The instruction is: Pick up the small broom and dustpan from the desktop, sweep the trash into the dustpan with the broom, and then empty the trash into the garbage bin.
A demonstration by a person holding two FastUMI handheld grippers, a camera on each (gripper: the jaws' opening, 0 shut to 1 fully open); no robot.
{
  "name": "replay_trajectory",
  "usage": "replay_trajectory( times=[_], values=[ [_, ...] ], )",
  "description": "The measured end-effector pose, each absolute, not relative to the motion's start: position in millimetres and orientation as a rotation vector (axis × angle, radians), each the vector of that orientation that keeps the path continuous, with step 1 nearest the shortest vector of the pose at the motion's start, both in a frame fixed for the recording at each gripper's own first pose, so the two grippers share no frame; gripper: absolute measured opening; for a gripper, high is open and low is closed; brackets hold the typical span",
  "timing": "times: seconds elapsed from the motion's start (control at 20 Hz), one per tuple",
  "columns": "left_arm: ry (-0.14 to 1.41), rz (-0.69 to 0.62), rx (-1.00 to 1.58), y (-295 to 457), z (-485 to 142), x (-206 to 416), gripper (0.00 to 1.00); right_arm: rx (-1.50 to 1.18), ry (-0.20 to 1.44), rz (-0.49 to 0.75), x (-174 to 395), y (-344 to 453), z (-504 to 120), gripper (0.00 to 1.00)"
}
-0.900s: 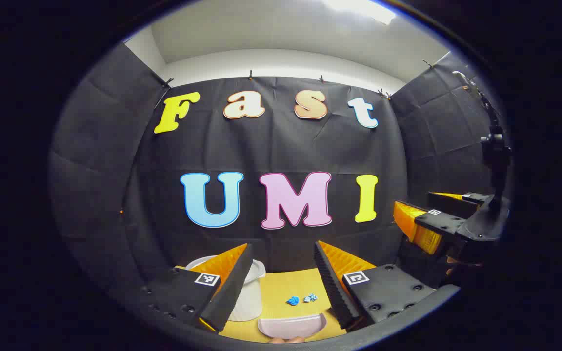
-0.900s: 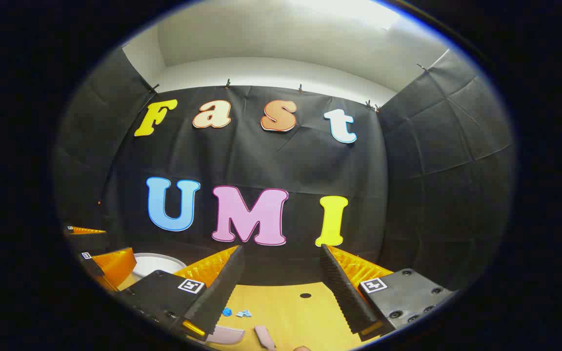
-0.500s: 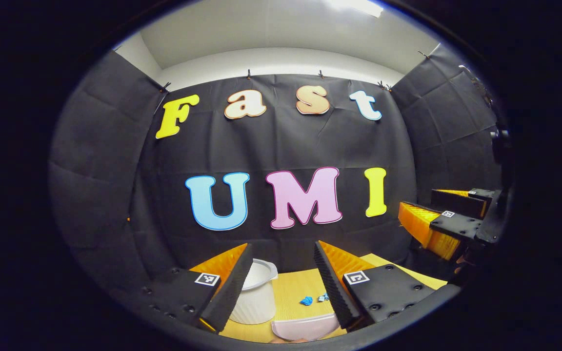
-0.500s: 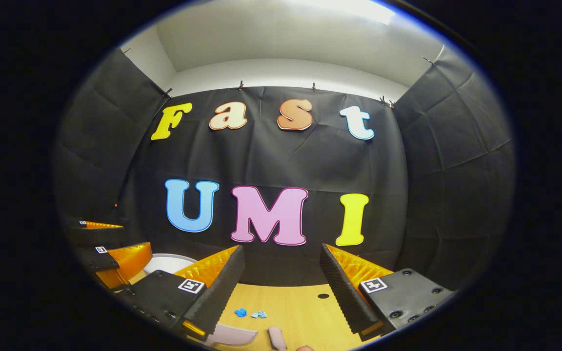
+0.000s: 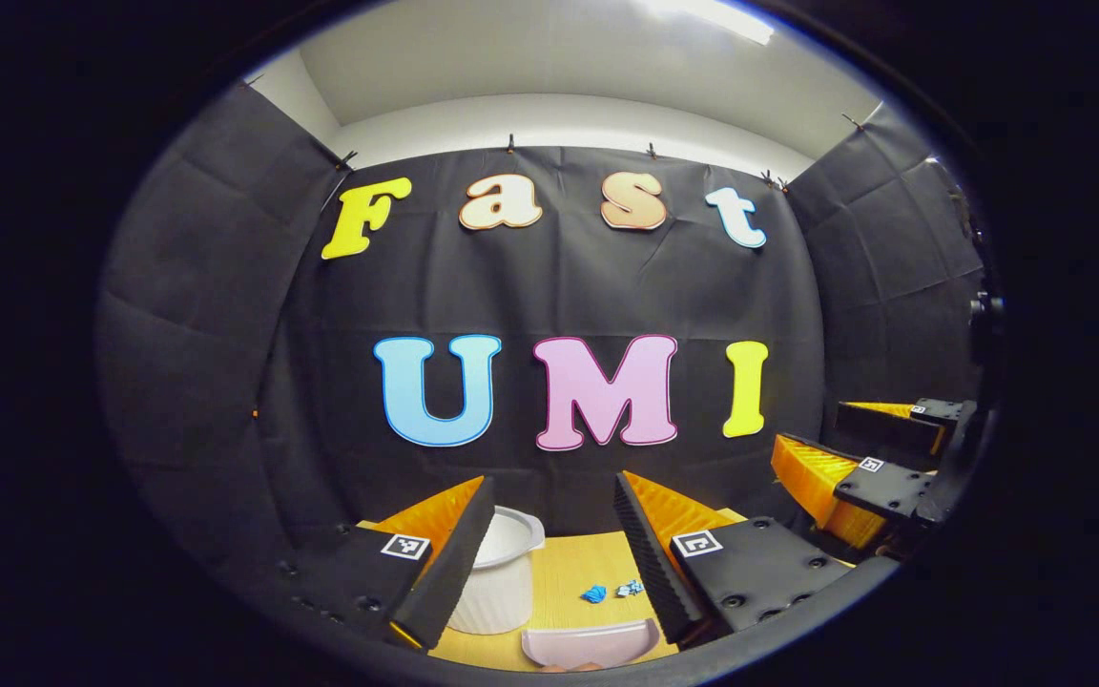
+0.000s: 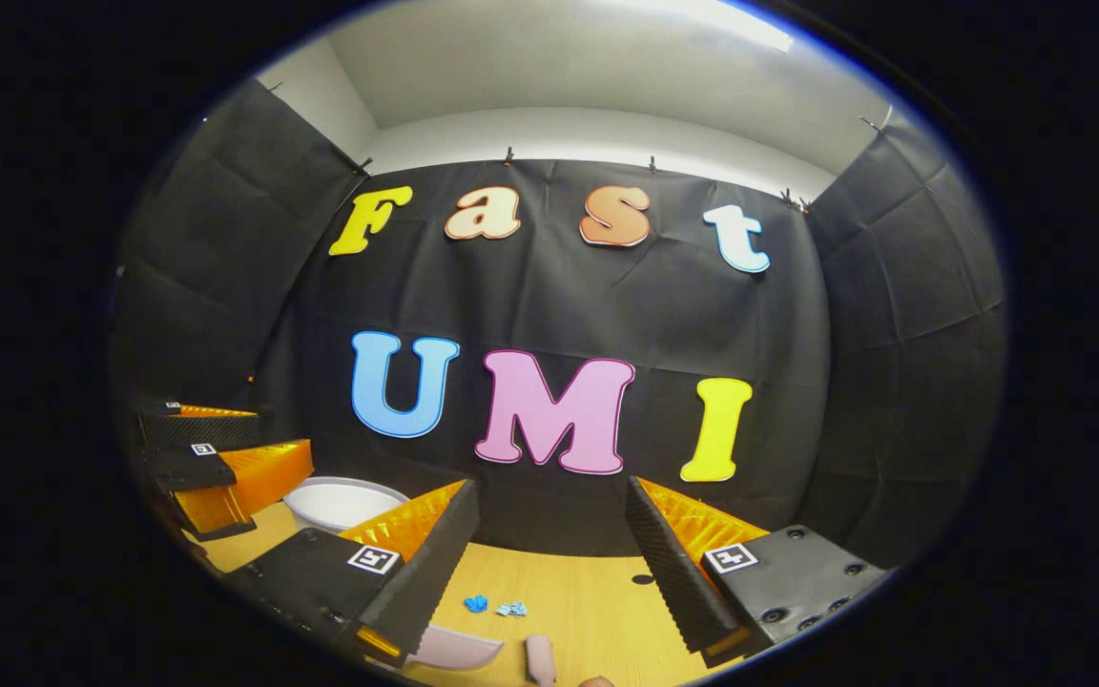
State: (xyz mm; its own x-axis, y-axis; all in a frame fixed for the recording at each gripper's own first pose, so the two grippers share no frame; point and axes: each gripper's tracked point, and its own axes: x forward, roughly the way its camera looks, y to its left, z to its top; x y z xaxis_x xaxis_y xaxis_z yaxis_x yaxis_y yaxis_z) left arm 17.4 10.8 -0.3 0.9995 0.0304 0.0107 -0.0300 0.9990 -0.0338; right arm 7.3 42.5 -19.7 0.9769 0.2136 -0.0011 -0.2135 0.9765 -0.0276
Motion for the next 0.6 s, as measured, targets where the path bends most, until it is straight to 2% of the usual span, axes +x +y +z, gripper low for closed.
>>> replay_trajectory(
  times=[0.2,0.6],
  values=[
    [0.002,0.017,-0.048,6.1,-3.4,18.0,0.76,-0.06,-0.008,0.252,0.4,45.4,-21.1,0.99],
    [-0.015,0.018,-0.048,4.3,-3.9,14.8,0.75,-0.091,0.019,0.239,-5.1,35.4,-25.5,0.98]
  ],
)
